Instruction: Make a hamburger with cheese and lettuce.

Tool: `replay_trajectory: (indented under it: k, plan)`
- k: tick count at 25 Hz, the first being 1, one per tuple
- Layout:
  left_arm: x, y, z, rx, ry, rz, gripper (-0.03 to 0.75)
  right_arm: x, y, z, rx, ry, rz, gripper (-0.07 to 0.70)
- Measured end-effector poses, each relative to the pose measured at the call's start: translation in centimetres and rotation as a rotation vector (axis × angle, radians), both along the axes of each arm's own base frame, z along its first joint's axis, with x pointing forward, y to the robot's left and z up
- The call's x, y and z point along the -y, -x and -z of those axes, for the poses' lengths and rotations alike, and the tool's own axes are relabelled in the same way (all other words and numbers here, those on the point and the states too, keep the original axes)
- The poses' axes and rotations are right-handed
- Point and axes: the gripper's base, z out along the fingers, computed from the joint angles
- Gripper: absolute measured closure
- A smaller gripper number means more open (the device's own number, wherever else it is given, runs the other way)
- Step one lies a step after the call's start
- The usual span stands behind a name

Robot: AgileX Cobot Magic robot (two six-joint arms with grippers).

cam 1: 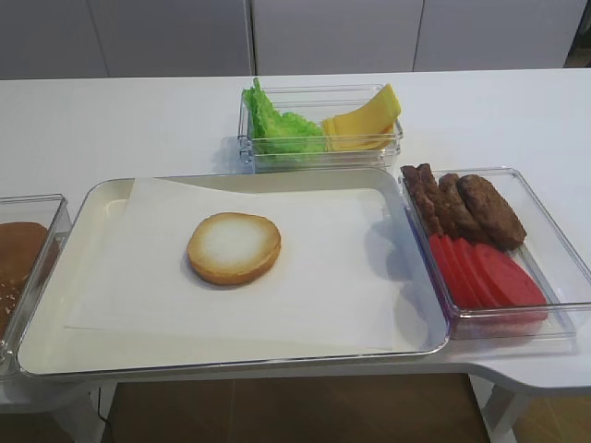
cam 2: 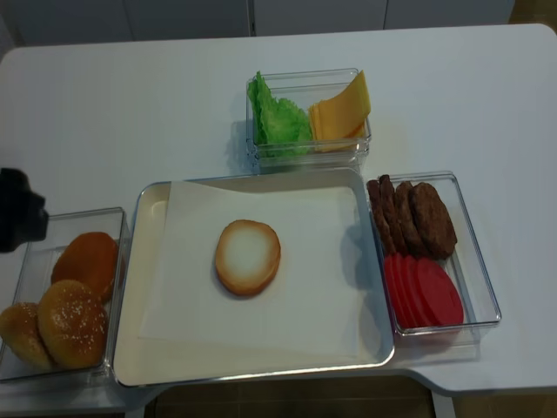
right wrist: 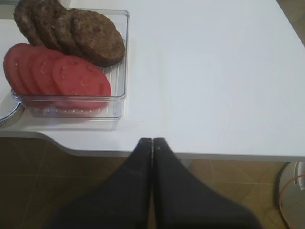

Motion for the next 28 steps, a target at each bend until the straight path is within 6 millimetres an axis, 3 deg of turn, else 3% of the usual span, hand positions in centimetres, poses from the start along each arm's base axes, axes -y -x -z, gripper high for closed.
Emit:
replay_trajectory:
  k: [11, 18, 28]
  plan:
    - [-0.2, 10.1, -0.8, 0.218, -0.014, -0.04, 0.312, 0.0, 0.0, 0.0, 0.0, -0.002, 0.001, 0.635]
    - [-0.2, 15.2, 1.0, 0.343, 0.01, -0.088, 0.312, 0.0, 0.0, 0.0, 0.0, -0.002, 0.001, 0.635]
    - [-0.3, 20.8, 4.1, 0.53, -0.006, -0.1, 0.312, 0.0, 0.0, 0.0, 0.0, -0.002, 0.001, 0.636]
